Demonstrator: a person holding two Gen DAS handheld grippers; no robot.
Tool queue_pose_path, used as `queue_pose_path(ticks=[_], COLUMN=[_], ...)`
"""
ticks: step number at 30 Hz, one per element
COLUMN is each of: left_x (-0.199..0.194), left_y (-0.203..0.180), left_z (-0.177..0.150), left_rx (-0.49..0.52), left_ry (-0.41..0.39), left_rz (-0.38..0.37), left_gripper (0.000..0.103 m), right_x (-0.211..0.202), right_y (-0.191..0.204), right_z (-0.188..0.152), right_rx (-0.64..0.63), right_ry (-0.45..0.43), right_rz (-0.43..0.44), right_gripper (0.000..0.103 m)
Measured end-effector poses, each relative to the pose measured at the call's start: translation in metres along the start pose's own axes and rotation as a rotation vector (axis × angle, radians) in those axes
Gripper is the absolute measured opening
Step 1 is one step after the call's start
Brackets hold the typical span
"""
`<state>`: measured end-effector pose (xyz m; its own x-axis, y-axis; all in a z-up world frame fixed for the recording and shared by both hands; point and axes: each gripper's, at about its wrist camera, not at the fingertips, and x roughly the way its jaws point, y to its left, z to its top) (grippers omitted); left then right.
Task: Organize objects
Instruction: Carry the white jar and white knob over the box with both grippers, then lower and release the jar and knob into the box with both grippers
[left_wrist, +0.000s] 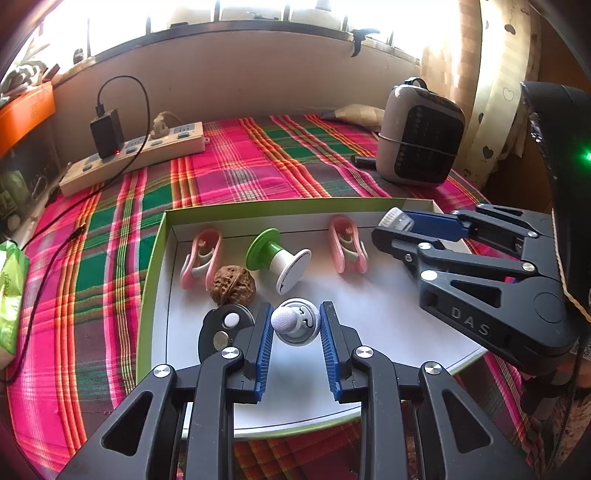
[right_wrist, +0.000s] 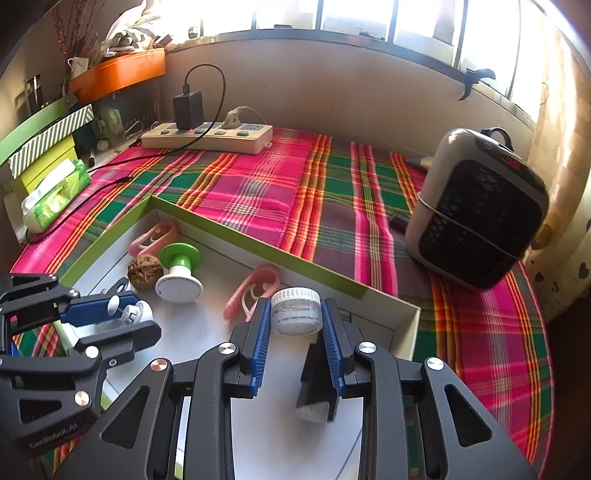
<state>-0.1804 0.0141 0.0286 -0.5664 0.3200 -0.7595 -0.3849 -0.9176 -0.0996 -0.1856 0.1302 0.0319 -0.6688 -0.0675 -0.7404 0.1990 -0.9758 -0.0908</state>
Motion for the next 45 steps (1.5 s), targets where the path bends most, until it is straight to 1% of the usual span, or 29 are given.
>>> queue_pose_path(ticks=[8,13,29,37,39,40,45], left_x=[0.002,0.002,0.002,0.002,0.001,0.001,0.004], left_y=[-0.002,-0.002,-0.003,-0.004,-0.004,-0.004,-0.001], left_z=[0.0,0.001,0.001,0.001,0.0,0.0,-0.006], left_rx=[0.002,0.006,0.015,0.015,0.013,0.013,-0.003], left_ry=[-0.003,-0.004,-0.004,-0.003,-0.003,-0.002,0.024], left_rz=[-0.004,-0.004,0.0,0.006,0.008,0.009,0.02], left_gripper=[0.023,0.023,0.024,0.028,0.028,0.028,0.029], right_x=[0.013,0.018,0.02,0.019,0.018,0.017,0.01], right_y=[0.004,0.005,0.008,0.008,0.009,0.009,0.009], right_z=[0.005,0.005,0.004,0.004,0.004,0.004,0.003], right_rx=[-0.048,-0.057,-0.077,-0.069,-0.067,-0.066,-0.057], right_ry=[0.021,0.041,0.073,0.068,0.065,0.064,0.046], right_rz=[-0.03,-0.027,-0.04,-0.041,-0.041,-0.041,-0.039], right_gripper=[0.029,0.029,0.029,0.03,0.034,0.039,0.04])
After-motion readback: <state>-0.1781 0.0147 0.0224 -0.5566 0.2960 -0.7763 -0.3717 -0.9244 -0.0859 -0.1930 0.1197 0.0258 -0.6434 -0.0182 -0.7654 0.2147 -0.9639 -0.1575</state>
